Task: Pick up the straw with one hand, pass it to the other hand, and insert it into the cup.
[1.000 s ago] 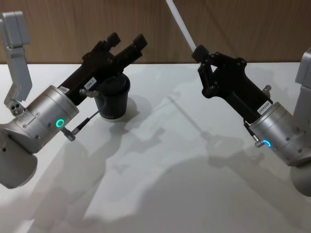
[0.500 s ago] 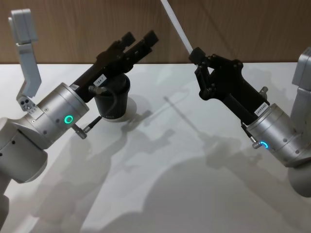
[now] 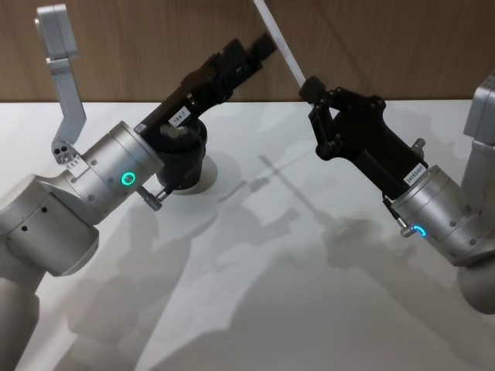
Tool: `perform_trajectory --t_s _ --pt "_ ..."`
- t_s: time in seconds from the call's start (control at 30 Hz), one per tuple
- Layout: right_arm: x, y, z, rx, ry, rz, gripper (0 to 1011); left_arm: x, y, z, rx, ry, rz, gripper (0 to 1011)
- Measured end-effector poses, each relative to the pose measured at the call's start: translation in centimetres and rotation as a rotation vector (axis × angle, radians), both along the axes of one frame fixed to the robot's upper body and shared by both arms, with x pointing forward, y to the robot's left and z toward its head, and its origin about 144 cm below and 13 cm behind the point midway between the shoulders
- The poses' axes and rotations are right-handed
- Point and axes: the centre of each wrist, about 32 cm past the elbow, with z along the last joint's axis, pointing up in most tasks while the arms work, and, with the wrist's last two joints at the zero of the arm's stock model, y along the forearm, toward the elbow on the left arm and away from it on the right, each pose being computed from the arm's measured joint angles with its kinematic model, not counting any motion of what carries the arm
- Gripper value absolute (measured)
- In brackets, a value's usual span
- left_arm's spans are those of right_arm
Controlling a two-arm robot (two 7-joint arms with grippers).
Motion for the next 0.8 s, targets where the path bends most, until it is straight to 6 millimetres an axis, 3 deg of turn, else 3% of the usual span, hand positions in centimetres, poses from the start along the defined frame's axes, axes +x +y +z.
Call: perform_trajectory --t_s 0.8 --pt "0.0 0.0 0.0 0.0 0.001 0.001 1 2.6 -1.6 0.6 -0.093 -0.006 -0.104 1003"
